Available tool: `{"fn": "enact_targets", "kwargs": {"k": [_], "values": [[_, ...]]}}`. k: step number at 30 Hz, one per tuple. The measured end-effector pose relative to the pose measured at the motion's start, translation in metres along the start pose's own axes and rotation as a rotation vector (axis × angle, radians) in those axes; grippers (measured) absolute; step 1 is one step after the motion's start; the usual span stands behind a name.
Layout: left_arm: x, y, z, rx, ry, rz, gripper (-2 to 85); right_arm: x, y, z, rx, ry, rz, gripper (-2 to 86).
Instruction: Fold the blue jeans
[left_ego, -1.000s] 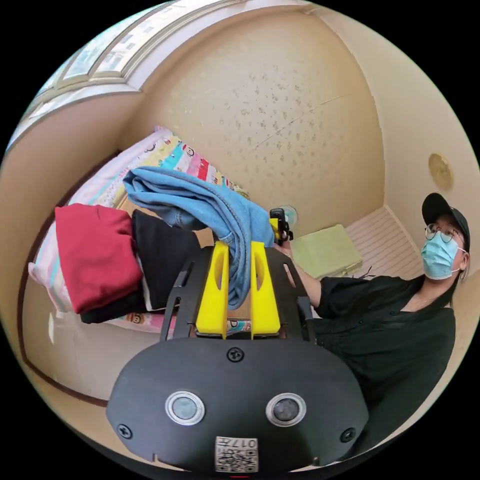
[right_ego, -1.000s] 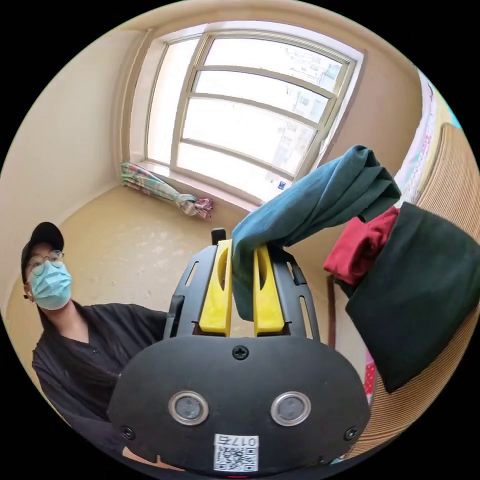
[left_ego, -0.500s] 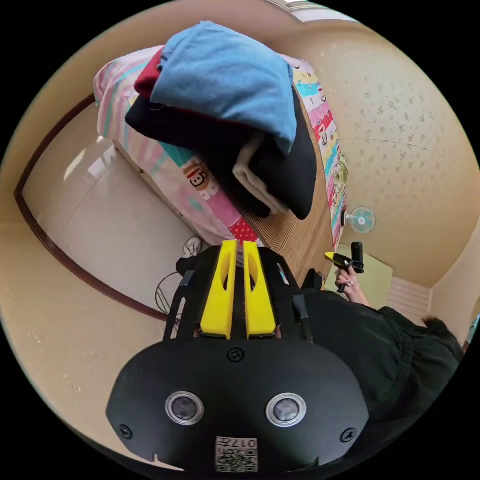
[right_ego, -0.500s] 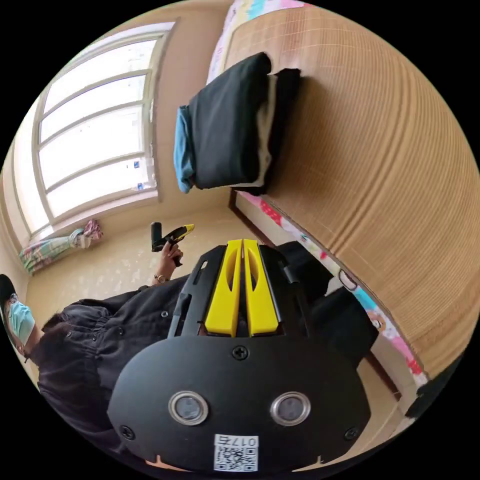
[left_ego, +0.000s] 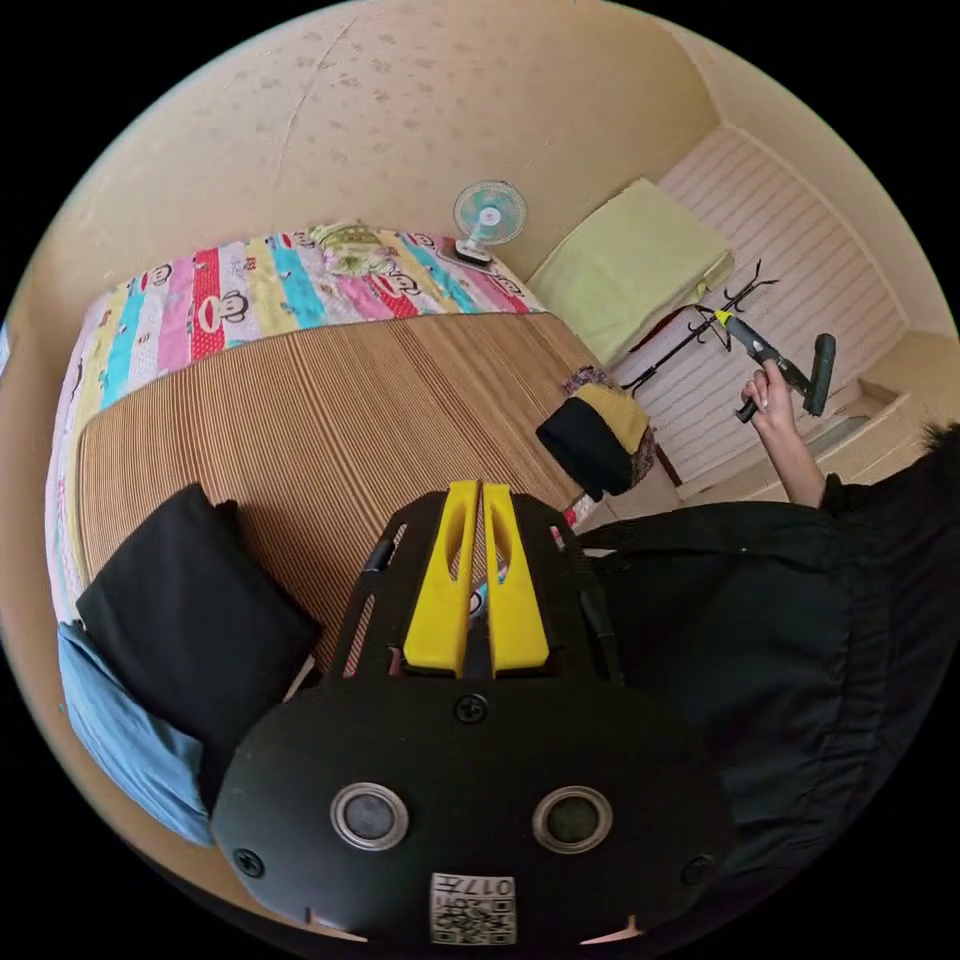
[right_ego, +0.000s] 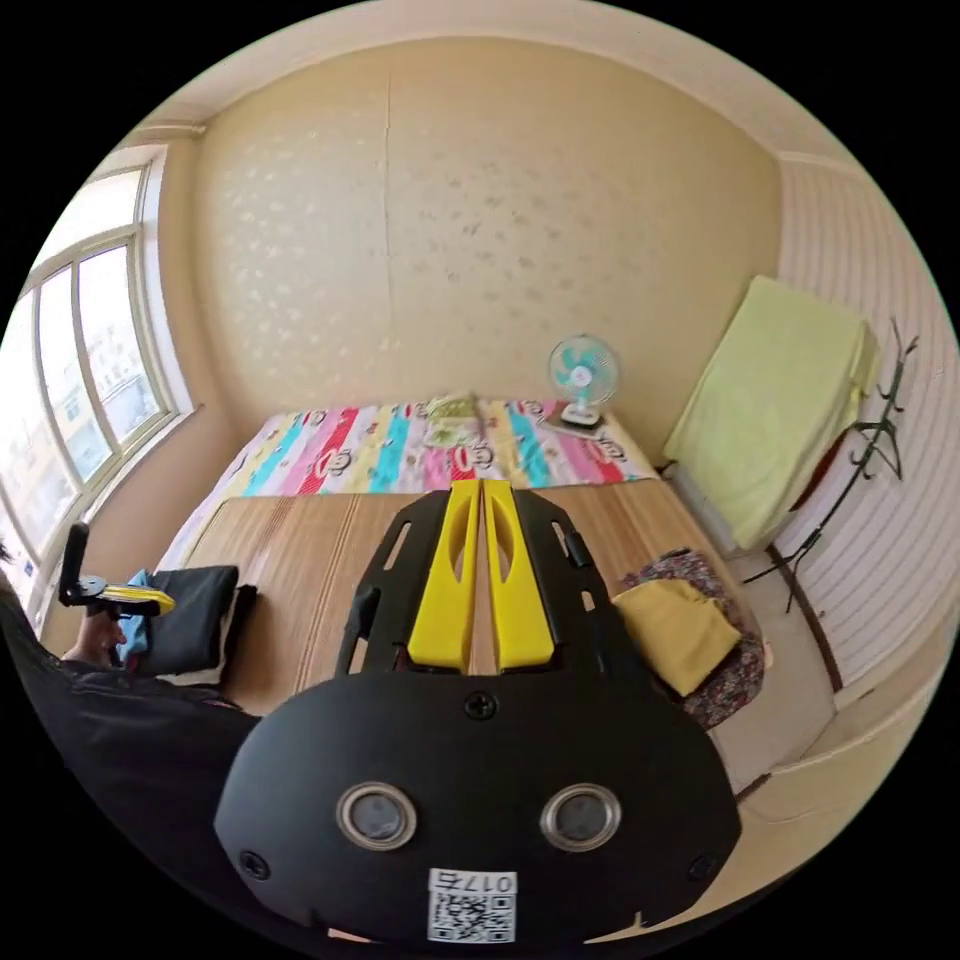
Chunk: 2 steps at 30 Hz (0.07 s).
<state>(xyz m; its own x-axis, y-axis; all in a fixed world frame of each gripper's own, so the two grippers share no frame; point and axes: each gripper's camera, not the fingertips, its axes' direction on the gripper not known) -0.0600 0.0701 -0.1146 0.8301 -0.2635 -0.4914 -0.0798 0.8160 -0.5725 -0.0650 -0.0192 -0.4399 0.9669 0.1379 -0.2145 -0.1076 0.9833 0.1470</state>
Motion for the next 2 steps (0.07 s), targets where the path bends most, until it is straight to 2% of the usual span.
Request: {"fn": "enact_targets", "kwargs": {"k": [2], "values": [[0.029,-0.003,0.011,0.034,0.027,0.037,-1.0,0.040,0.022,-0.021,0.009,0.034,0.050,0.4]]}}
